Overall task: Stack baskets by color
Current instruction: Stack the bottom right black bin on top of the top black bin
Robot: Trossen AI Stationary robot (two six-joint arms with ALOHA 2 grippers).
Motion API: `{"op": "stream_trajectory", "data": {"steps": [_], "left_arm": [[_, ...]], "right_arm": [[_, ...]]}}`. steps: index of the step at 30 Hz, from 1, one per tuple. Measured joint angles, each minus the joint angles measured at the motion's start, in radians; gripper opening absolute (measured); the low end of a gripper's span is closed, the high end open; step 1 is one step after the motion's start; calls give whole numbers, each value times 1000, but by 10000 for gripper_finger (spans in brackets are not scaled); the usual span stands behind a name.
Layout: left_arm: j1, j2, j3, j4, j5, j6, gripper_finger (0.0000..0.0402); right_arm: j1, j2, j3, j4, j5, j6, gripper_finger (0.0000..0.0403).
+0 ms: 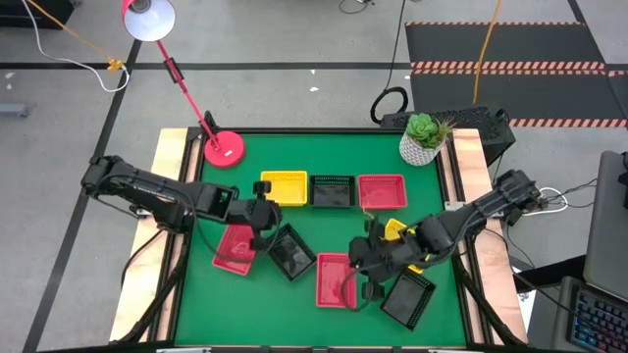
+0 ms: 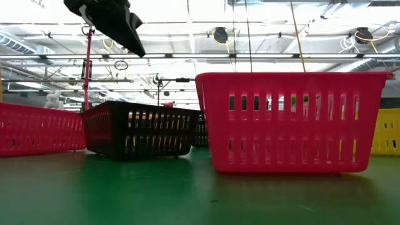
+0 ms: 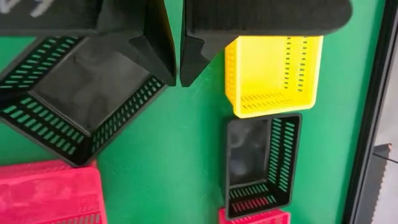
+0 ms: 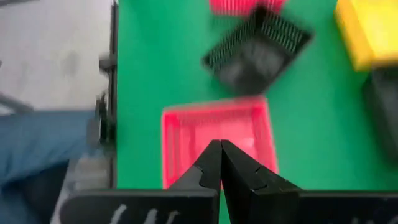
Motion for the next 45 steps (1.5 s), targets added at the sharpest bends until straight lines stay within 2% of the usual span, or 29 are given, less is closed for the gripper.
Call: {"op": "stream_trajectory", "data": {"steps": [7, 13, 22, 25, 30, 35, 45], "left_arm": [[-7, 0, 0, 2, 0, 6, 26], [-7, 0, 0, 12, 0, 5, 26], [-7, 0, 0, 58, -1, 4, 26], [-7, 0, 0, 60, -1, 2, 26], [-7, 0, 0, 62, -1, 0, 26], [-7, 0, 0, 63, -1, -4, 26], [-7, 0, 0, 64, -1, -9, 26]], "right_arm": [[91, 19, -1, -235, -105, 198, 0], [206, 15, -1, -237, -208, 224, 0], [378, 17, -79, -209, -212, 227, 2], [413, 17, -134, -173, -216, 228, 18], [452, 17, -227, -112, -213, 245, 66], [479, 17, -319, -68, -252, 181, 109], [491, 16, -424, -18, -260, 50, 121]]}}
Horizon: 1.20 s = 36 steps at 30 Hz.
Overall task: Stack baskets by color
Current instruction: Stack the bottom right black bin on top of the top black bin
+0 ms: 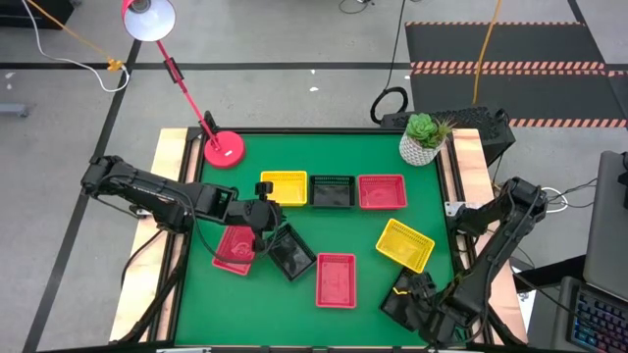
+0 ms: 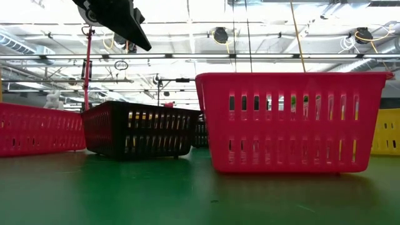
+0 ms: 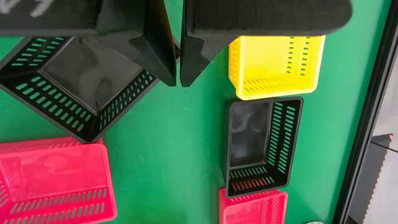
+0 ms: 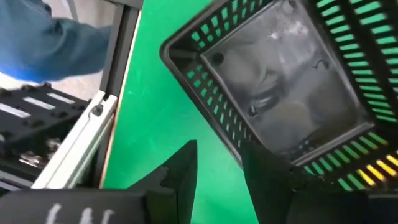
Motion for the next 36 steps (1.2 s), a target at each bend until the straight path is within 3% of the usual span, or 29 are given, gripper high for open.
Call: {"op": "stream_trajectory", "data": {"steps": [6, 18, 31, 36], "left_arm": [[0, 0, 0, 0, 0, -3, 26], [0, 0, 0, 0, 0, 5, 26], [0, 0, 0, 0, 0, 0, 26], [0, 0, 0, 0, 0, -4, 26]], "right_arm": [[0, 0, -46, 31, 1, -79, 112], [0, 0, -52, 32, 4, -142, 6], [0, 0, -52, 64, 27, -92, 2], [0, 0, -52, 79, 40, -77, 23]]}}
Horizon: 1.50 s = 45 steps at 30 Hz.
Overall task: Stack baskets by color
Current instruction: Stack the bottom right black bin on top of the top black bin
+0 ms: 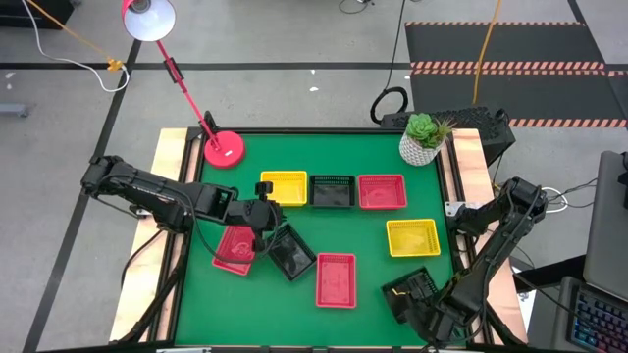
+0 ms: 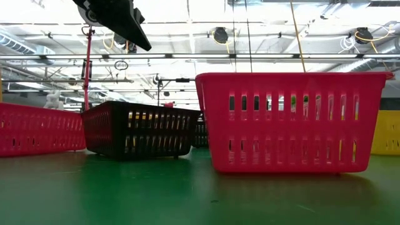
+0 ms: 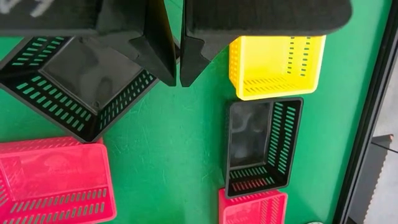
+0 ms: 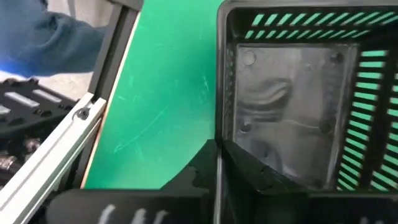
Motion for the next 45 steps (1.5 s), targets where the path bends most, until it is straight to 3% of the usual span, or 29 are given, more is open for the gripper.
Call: {"op": "stream_trajectory", "data": {"steps": [8, 14, 19, 26, 37, 45], "left_arm": [[0, 0, 0, 0, 0, -9, 26], [0, 0, 0, 0, 0, -9, 26], [0, 0, 0, 0, 0, -9, 26], [0, 0, 0, 0, 0, -6, 26], [0, 0, 0, 0, 0, -4, 26], [0, 0, 0, 0, 0, -4, 26]], "right_arm": [[0, 0, -1, -3, 42, 20, 91], [0, -1, -48, 33, 40, 54, 99], [0, -1, -60, 42, 40, 60, 80], [0, -1, -60, 45, 37, 44, 11], [0, -1, 26, 72, 41, 71, 6], [-18, -1, 157, 17, 136, 71, 4]]}}
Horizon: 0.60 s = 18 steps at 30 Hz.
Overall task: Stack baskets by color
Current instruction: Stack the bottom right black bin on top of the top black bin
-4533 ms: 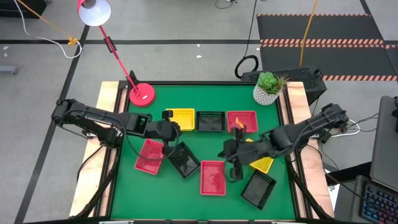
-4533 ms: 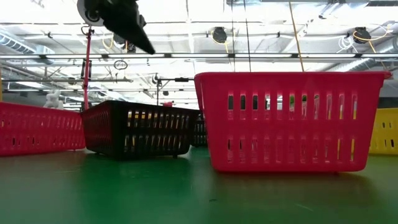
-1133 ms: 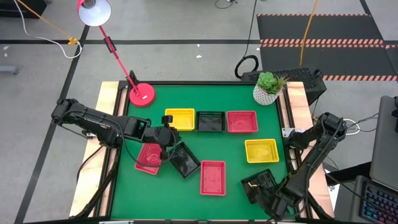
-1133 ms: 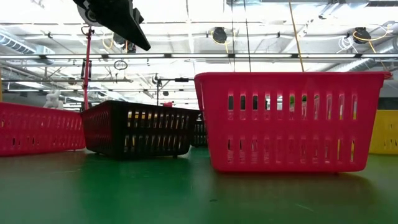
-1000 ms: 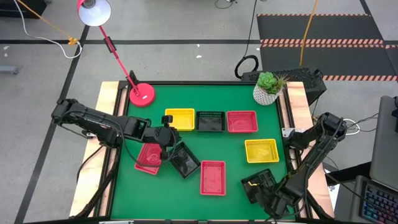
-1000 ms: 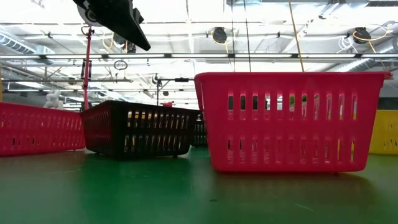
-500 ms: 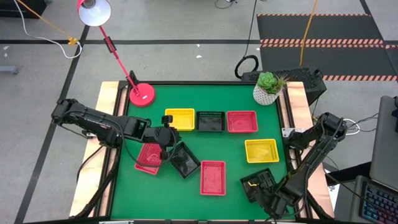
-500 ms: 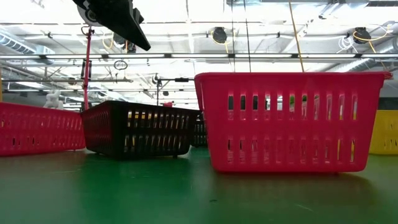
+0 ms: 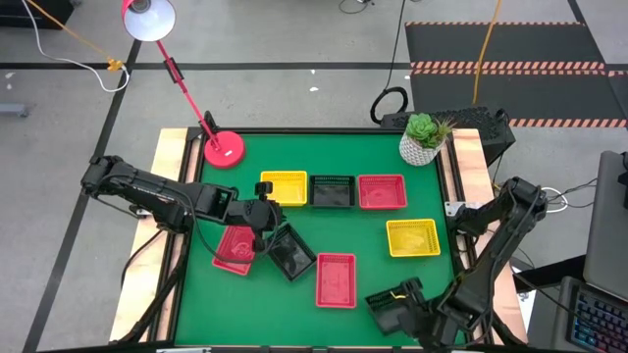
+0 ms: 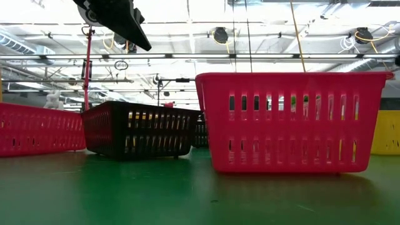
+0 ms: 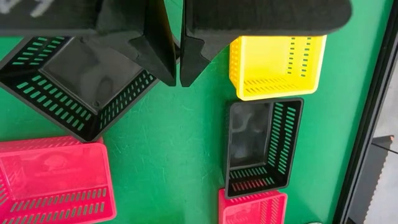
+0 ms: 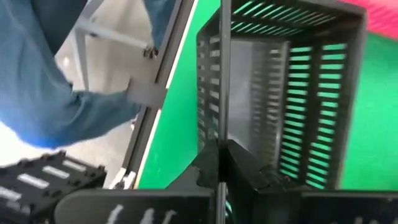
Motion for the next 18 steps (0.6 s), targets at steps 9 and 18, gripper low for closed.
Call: {"op": "stream_trajectory", "data": {"steps": [9, 18], "left_arm": [[0, 0, 0, 0, 0, 0, 26], [0, 0, 0, -4, 0, 0, 26]], "right_arm": [[-84, 0, 140, -147, 65, -9, 3], [-204, 1, 233, -264, 108, -71, 3]]}}
